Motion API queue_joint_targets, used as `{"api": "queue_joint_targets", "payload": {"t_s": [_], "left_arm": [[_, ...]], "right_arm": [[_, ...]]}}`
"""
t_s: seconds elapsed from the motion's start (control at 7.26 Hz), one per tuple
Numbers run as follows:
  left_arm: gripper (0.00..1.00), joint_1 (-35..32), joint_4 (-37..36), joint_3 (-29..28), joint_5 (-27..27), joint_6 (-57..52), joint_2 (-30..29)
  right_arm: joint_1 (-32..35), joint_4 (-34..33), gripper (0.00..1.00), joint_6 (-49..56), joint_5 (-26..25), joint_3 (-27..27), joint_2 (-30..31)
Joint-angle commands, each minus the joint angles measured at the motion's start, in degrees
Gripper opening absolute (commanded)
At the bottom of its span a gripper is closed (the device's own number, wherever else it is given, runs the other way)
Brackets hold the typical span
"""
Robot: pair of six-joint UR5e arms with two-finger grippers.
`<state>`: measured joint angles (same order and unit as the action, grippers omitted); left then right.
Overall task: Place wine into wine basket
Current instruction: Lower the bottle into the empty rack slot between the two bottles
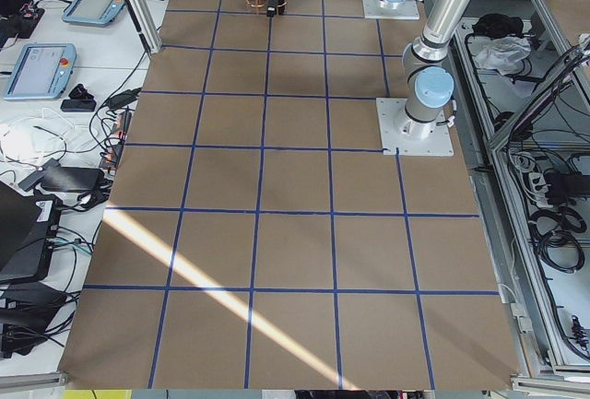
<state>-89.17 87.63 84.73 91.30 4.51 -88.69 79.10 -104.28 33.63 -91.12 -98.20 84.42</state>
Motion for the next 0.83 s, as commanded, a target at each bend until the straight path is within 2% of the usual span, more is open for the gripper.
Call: {"api": "queue_joint_targets", "payload": {"t_s": [0.0, 0.14, 0.28, 0.41, 0.55, 0.69], "left_arm": [[1.0, 0.31, -0.44, 0.53, 0.02, -0.03, 0.01], [1.0, 0.22, -0.44, 0.7, -0.07, -0.03, 0.1], [1.0, 0.13, -0.26, 0.79, 0.1, -0.12, 0.1], [1.0, 0.05, -0.09, 0.88, -0.24, -0.2, 0.01], [1.0, 0.13, 0.09, 0.88, -0.25, -0.73, -0.08], [1.0, 0.13, 0.0, 0.88, -0.25, -1.25, -0.08]], "right_arm": [[0.0, -0.05, 0.39, -0.05, -0.38, -0.24, -0.04], [0.0, -0.05, 0.41, -0.05, -0.38, -0.24, -0.04], [-0.09, -0.13, 0.48, -0.23, -0.38, -0.76, -0.04], [-0.09, -0.31, 0.6, -0.4, 0.06, -0.77, 0.05], [0.0, -0.4, 0.78, -2.67, 0.32, 0.45, 0.57], [0.17, 1.43, 0.87, -6.86, -0.28, 3.07, 0.92]]}}
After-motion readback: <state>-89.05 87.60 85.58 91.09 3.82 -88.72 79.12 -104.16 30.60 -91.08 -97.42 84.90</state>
